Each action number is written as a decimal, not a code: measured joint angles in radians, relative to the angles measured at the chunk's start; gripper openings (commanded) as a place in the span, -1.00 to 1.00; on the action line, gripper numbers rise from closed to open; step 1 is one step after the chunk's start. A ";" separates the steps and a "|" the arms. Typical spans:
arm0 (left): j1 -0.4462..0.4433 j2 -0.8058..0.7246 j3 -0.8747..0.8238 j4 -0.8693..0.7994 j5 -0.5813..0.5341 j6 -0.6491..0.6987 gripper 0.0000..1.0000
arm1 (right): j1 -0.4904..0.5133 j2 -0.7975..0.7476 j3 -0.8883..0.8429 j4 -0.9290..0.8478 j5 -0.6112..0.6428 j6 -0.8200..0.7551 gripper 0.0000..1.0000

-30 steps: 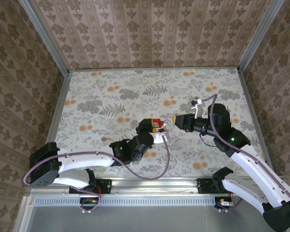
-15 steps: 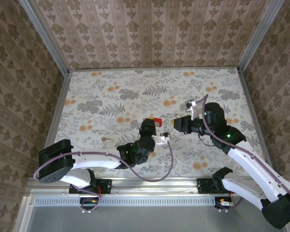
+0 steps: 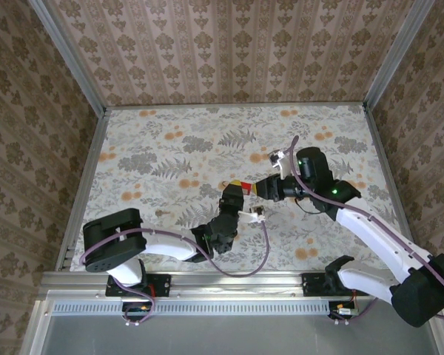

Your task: Unlock with the key

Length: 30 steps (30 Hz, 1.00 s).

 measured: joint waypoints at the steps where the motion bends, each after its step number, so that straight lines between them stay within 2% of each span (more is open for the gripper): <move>1: 0.000 0.000 0.000 0.013 -0.002 0.002 -0.45 | 0.000 0.008 0.004 0.000 -0.001 -0.004 -0.39; 9: 0.000 0.029 -0.002 0.073 -0.008 0.021 -0.45 | 0.000 0.066 0.029 -0.013 0.021 -0.026 -0.38; 30: 0.000 0.032 -0.002 0.095 -0.011 0.050 -0.46 | 0.000 0.065 0.051 -0.082 0.124 -0.043 -0.39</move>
